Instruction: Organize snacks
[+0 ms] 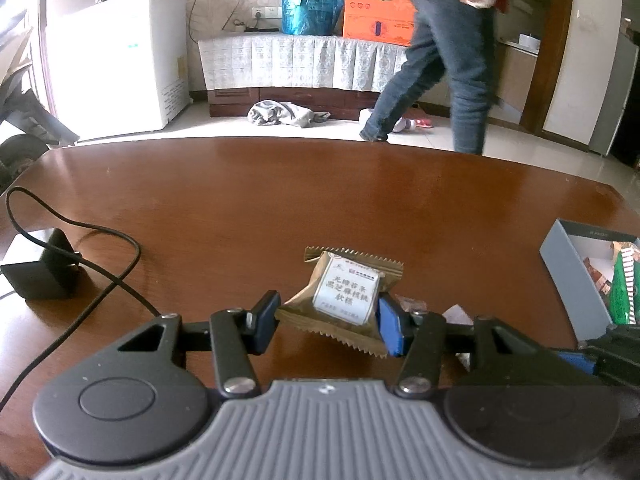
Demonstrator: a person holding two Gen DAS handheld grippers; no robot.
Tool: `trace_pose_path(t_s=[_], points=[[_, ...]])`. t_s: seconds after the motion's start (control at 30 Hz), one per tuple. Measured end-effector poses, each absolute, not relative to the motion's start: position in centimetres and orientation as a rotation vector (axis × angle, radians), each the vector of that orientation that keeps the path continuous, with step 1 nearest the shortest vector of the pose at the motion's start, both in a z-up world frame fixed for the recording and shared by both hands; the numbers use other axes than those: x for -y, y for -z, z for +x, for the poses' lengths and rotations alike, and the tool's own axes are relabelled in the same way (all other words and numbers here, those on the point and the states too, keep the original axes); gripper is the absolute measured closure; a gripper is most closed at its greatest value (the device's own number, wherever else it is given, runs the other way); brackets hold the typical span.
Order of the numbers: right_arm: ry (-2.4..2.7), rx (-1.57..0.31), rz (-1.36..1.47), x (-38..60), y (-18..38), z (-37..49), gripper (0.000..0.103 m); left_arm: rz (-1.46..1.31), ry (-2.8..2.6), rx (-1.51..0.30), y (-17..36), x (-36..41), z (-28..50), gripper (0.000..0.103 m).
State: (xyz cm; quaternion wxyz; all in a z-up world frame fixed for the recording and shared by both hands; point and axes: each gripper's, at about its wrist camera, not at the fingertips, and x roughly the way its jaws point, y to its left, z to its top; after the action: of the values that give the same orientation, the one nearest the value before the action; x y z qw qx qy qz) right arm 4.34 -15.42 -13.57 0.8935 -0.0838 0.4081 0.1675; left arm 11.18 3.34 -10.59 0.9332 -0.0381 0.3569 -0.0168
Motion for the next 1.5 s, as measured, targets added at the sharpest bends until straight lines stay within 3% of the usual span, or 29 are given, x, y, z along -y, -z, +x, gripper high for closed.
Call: trace_pose_path(t_s=[0.07,0.17,0.5,1.0,1.5], points=[[-0.342,-0.841,-0.183,15.0,13.6,4.3,0.050,-0.077,0.036,-0.730,10.7,-3.3,11.2,0.052],[-0.333,-0.828,-0.177,15.1,13.5,4.2,0.077,-0.066,0.040,-0.734,10.8,-3.2,11.1,0.052],[-0.341,-0.804,-0.087,16.5,12.2,3.4,0.078,-0.056,0.047,-0.700,8.2,-3.2,9.7,0.052],[-0.340,-0.698,-0.049,20.1,7.5,-4.7,0.078,0.022,0.089,-0.618,2.3,0.7,2.5,0.052],[-0.272,-0.584,-0.038,27.6,5.4,-12.9,0.078,0.127,0.201,-0.586,2.9,7.0,-4.2,0.052]])
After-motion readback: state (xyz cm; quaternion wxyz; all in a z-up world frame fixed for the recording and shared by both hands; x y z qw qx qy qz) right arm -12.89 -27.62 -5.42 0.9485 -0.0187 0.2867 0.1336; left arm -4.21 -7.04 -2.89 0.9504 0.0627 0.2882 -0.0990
